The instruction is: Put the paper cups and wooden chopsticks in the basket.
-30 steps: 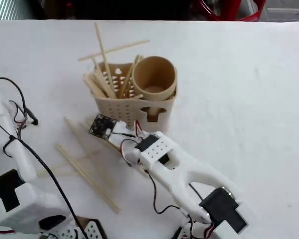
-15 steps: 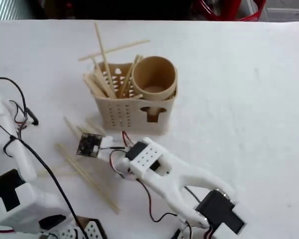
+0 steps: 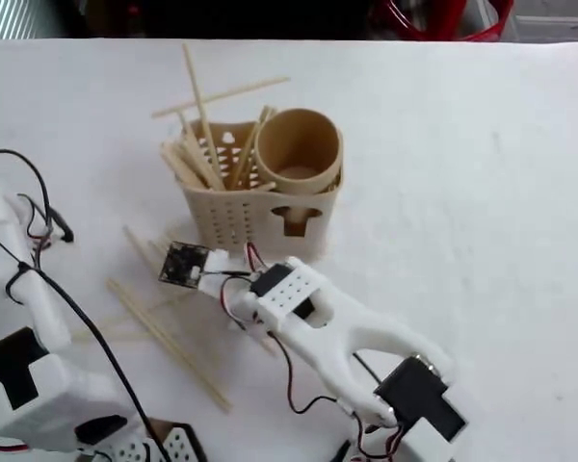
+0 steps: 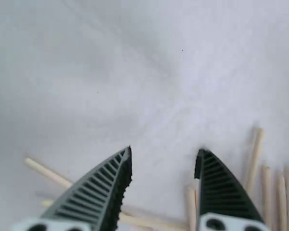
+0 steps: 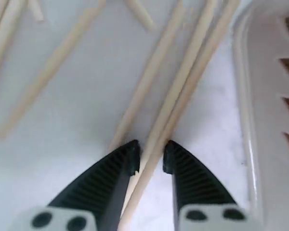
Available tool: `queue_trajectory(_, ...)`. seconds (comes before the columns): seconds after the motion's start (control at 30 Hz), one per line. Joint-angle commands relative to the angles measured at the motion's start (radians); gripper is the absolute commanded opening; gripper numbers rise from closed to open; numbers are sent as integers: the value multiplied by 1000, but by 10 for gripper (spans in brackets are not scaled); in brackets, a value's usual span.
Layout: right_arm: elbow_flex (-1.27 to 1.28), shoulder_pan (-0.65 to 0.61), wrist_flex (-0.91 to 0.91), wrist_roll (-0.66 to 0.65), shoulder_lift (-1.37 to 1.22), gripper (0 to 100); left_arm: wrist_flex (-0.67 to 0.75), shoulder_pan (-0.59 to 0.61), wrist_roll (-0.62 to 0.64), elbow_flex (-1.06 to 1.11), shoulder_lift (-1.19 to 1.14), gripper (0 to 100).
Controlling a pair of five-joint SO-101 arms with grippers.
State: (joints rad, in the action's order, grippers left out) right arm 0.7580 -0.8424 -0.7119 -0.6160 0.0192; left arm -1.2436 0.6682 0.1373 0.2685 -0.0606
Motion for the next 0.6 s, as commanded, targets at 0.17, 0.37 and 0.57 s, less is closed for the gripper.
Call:
queue_trajectory(0.17, -20, -13, -65, -14, 27, 18, 12, 12, 9, -41, 5, 222)
queue_trajectory(0.37, -15, -1, -145, -5, 196, 18, 12, 12, 9, -41, 5, 222)
queue_trajectory(0.57, -15, 25, -225, 41, 417, 18, 44, 12, 9, -23, 4, 222)
